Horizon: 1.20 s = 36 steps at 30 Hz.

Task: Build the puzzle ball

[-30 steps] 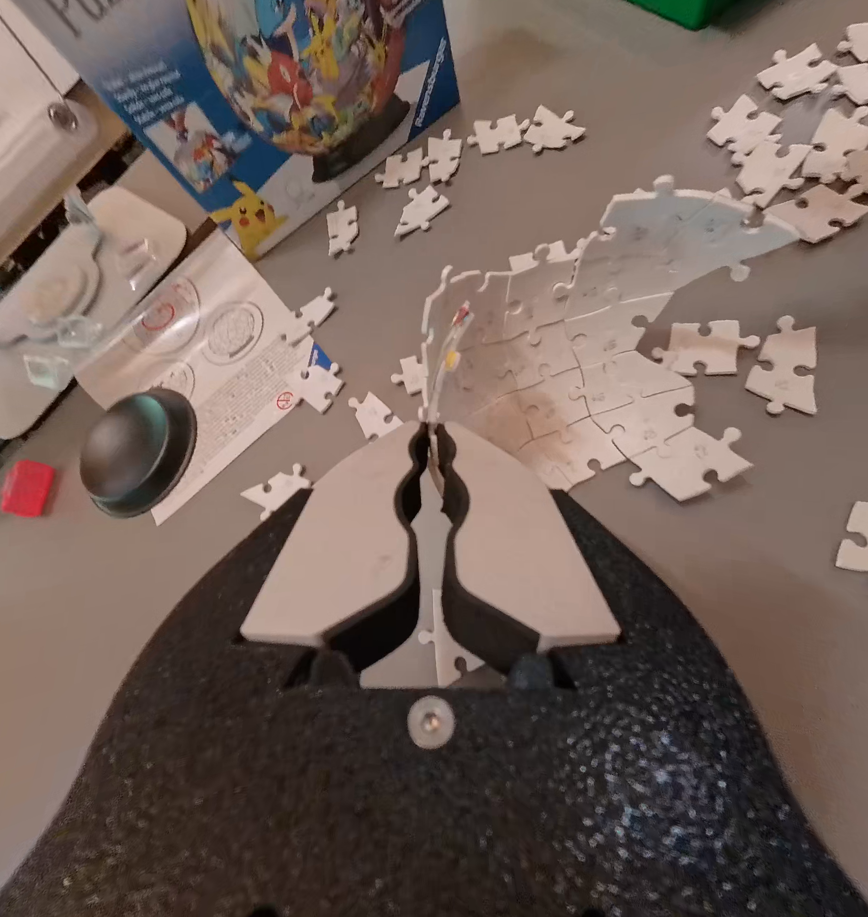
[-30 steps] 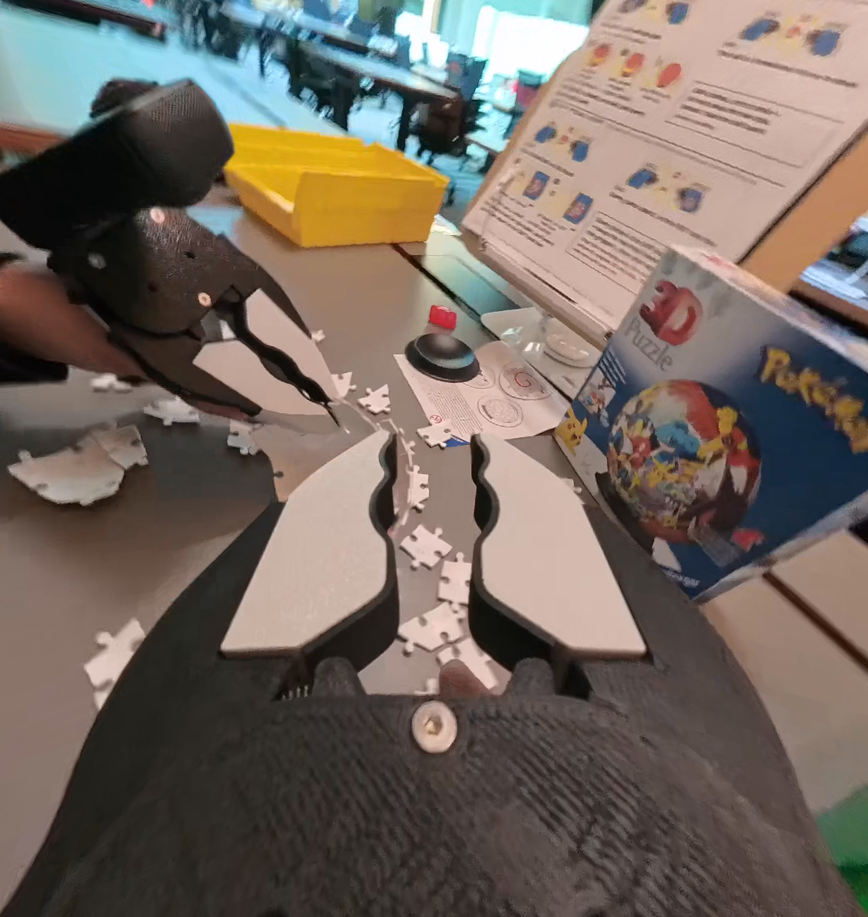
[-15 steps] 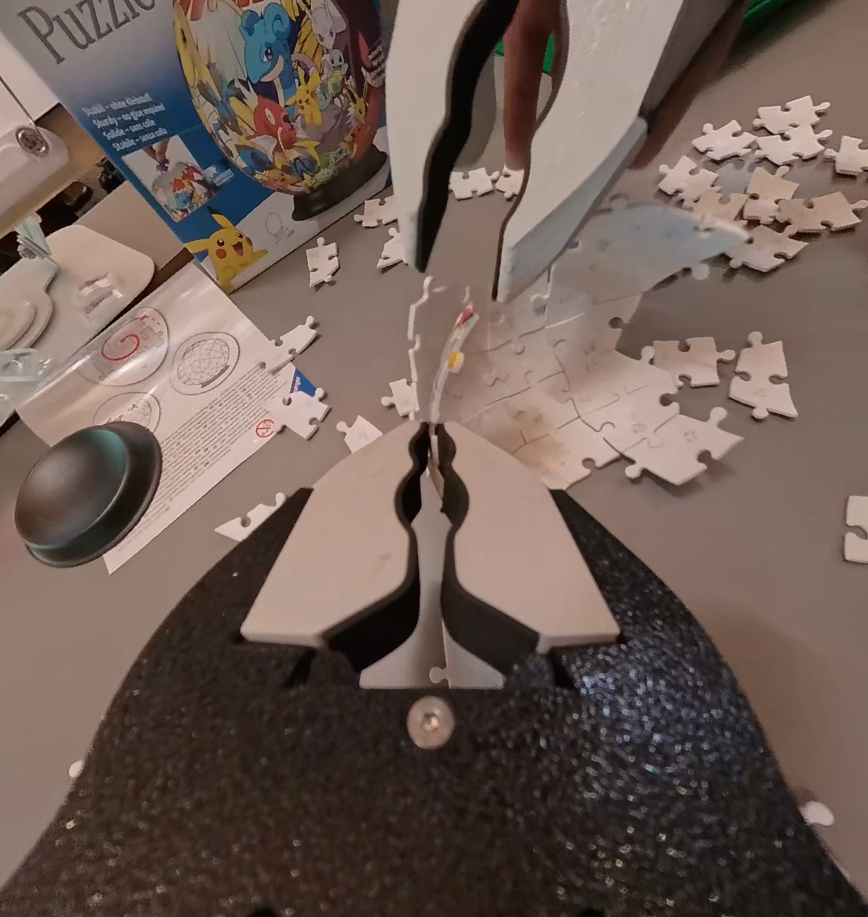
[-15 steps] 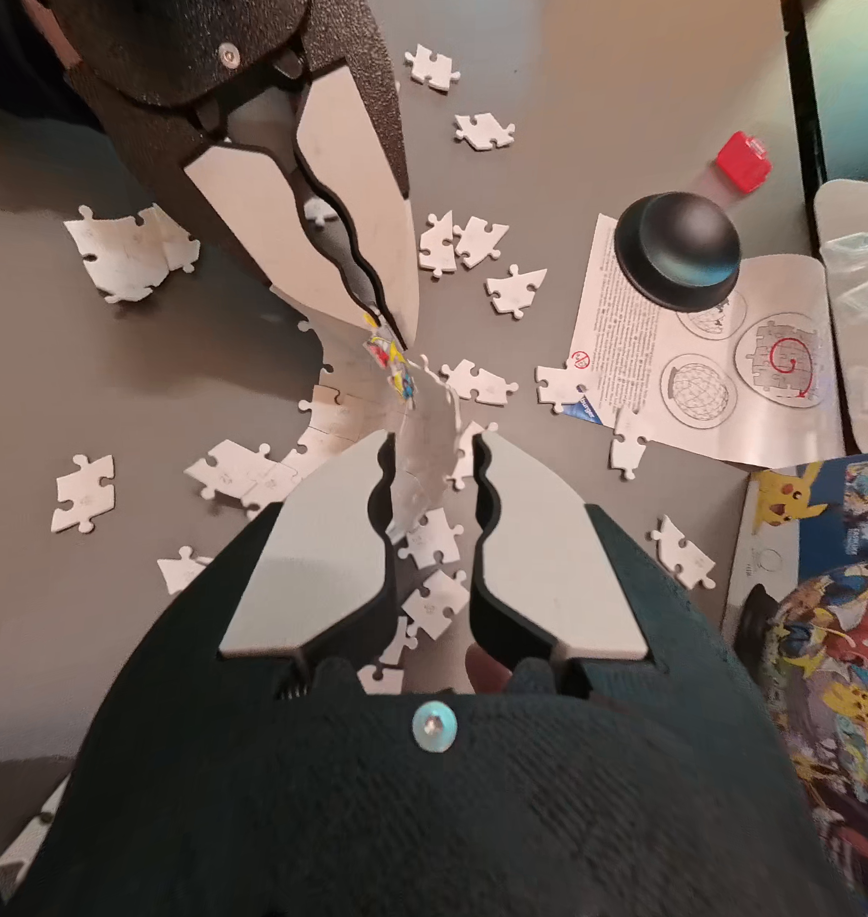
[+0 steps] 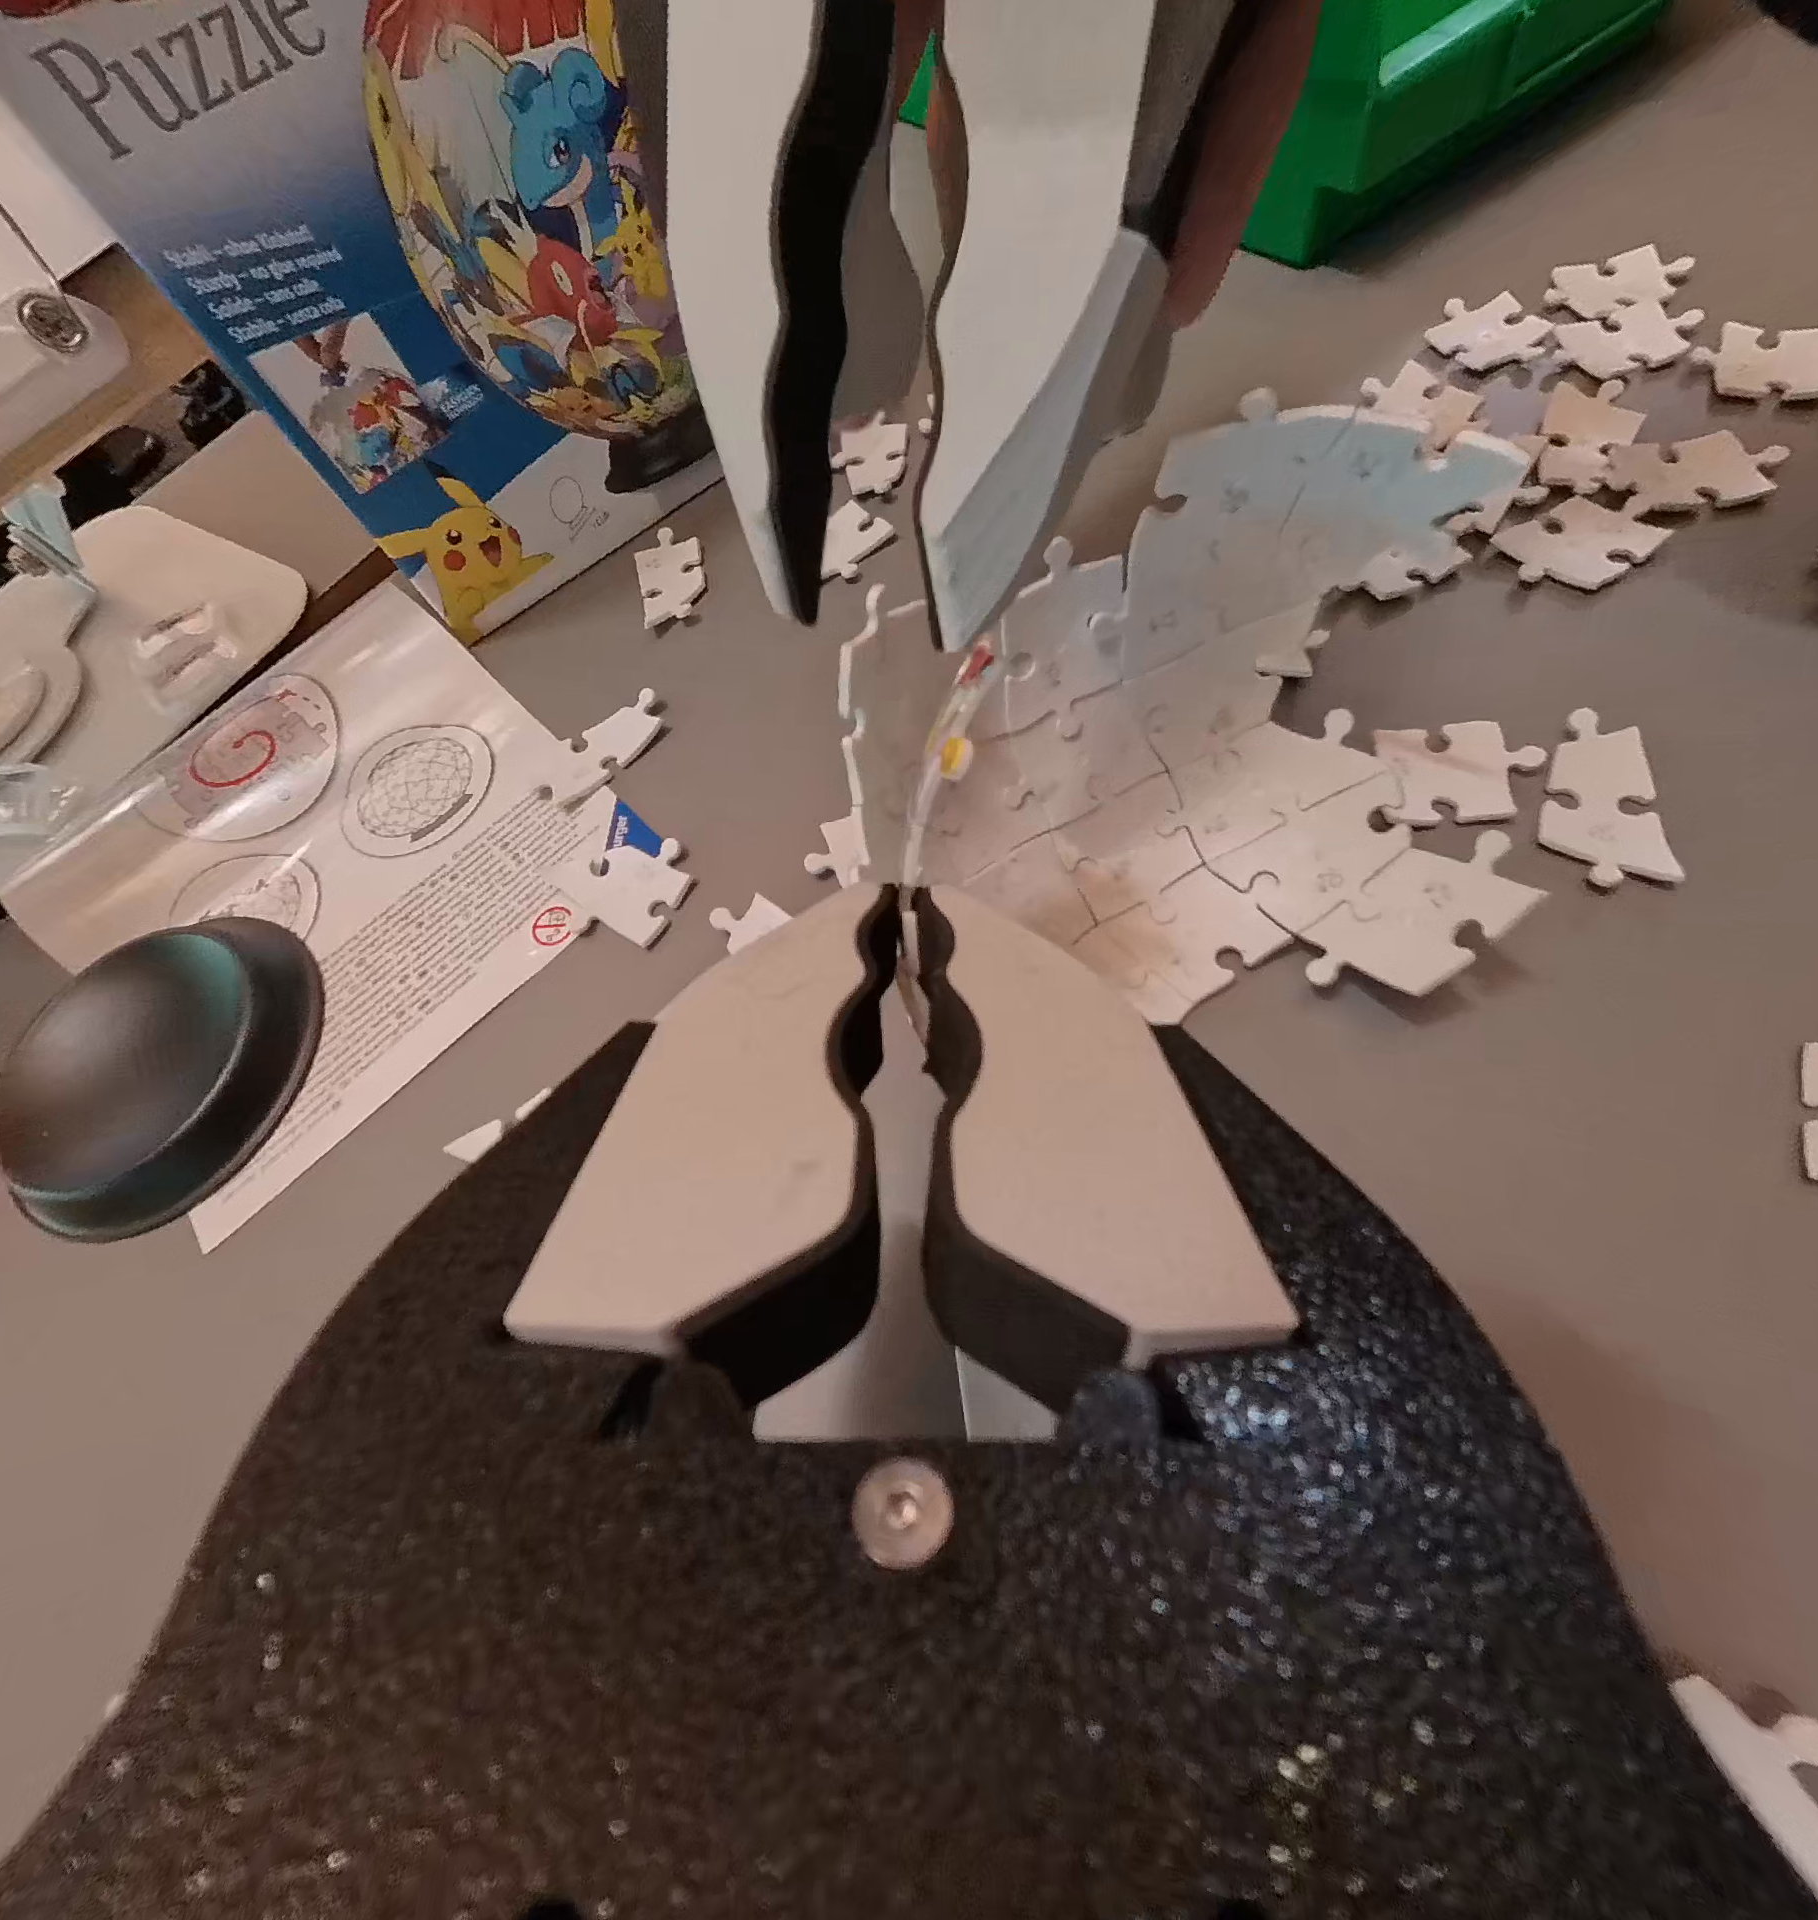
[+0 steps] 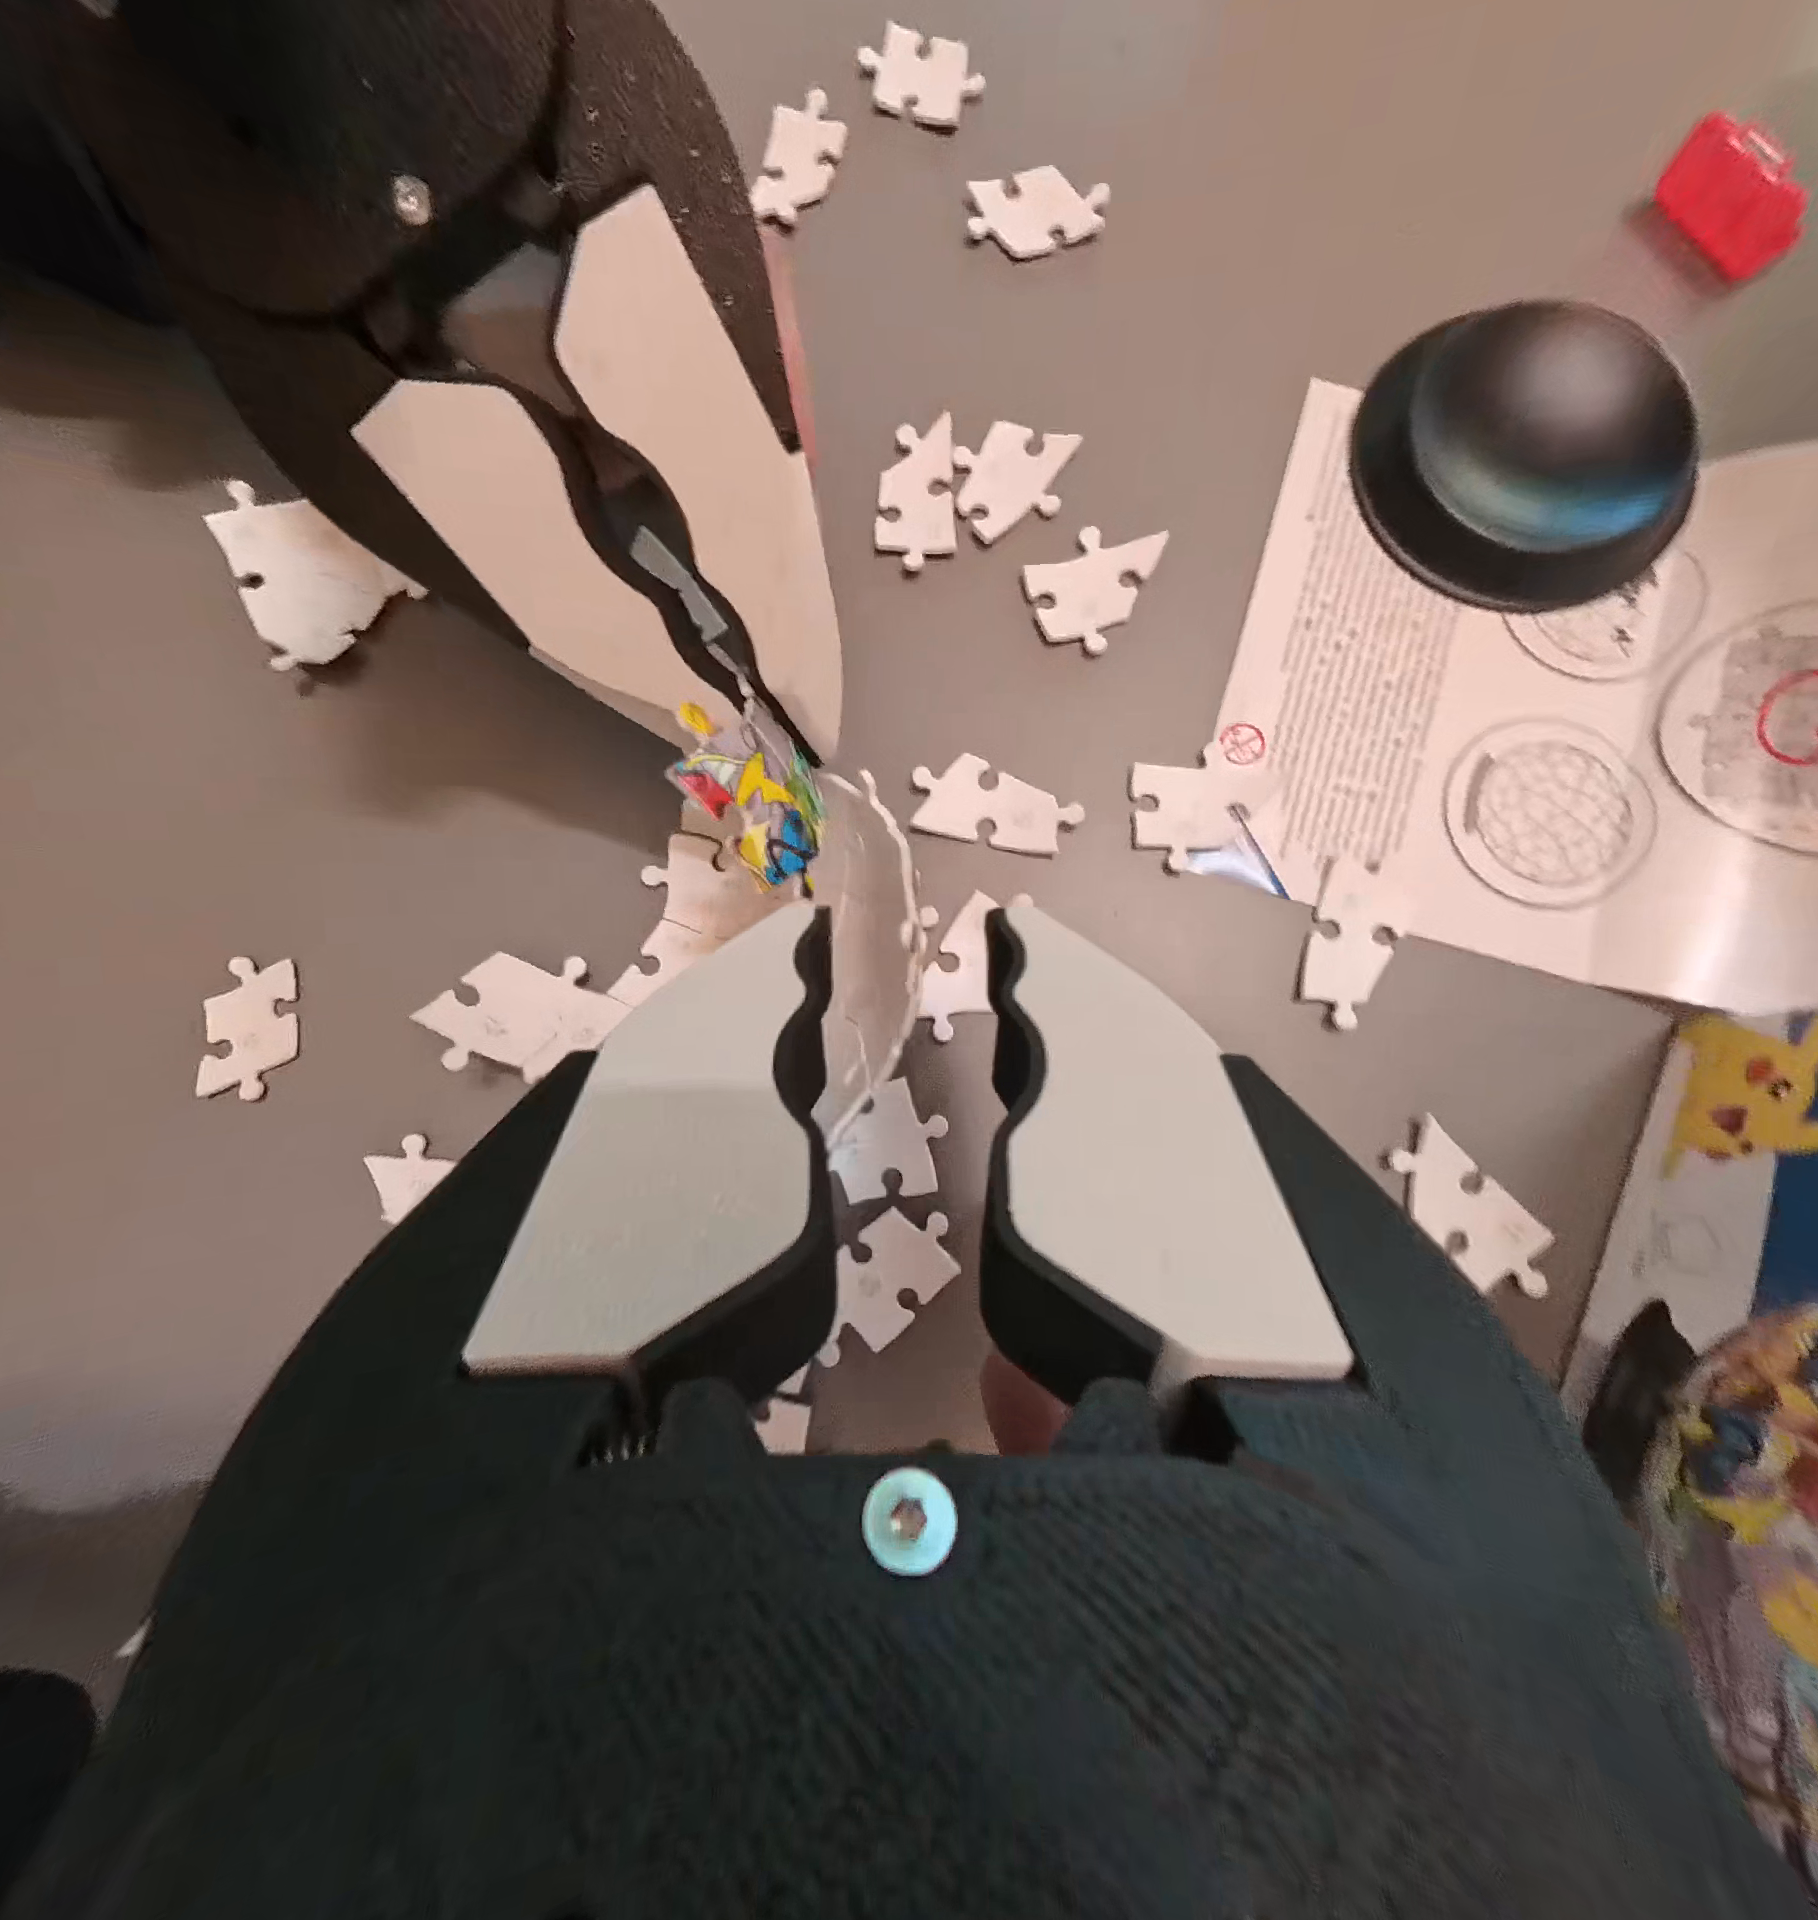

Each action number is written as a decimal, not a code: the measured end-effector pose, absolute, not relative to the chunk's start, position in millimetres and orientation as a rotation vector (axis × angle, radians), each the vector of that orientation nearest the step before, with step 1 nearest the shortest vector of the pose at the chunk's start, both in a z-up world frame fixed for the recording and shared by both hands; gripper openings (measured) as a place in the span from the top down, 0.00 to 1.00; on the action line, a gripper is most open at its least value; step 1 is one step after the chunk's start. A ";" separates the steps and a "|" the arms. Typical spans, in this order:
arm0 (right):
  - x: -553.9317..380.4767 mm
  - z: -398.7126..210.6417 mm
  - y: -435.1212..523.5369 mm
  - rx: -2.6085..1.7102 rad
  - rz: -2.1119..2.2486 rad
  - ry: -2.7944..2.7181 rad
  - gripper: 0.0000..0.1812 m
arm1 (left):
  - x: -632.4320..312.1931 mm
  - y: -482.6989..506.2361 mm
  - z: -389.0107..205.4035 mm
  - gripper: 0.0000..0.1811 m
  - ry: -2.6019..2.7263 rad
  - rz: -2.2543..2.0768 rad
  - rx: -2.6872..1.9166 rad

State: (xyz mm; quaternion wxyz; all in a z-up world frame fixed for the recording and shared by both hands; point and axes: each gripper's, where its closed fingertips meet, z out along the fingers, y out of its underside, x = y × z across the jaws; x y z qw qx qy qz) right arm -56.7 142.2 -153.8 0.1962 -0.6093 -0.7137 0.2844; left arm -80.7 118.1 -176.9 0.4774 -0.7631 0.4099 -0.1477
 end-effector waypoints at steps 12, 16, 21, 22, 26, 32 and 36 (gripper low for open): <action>-63.1 -161.8 140.6 -1.722 0.796 -2.067 0.97 | -86.6 126.1 -183.5 0.98 0.725 -0.618 -2.045; -61.8 -163.6 138.5 -1.724 0.808 -2.067 0.97 | -87.2 127.9 -187.5 0.89 0.755 -0.606 -2.106; -64.2 -161.9 136.1 -1.725 0.823 -2.060 0.97 | -83.3 126.9 -179.8 0.95 0.901 -0.554 -2.072; -64.1 -162.3 134.9 -1.726 0.827 -2.064 0.97 | -82.6 125.6 -178.5 0.90 0.936 -0.543 -2.068; -64.0 -165.6 132.2 -1.737 0.837 -2.065 0.98 | -76.0 122.5 -170.3 0.95 1.044 -0.518 -1.992; -64.9 -168.4 130.4 -1.740 0.848 -2.059 0.98 | -73.4 123.5 -174.6 0.98 1.158 -0.433 -1.981; -65.1 -167.8 130.1 -1.735 0.860 -2.046 0.98 | -73.3 125.4 -176.3 0.98 1.165 -0.447 -2.000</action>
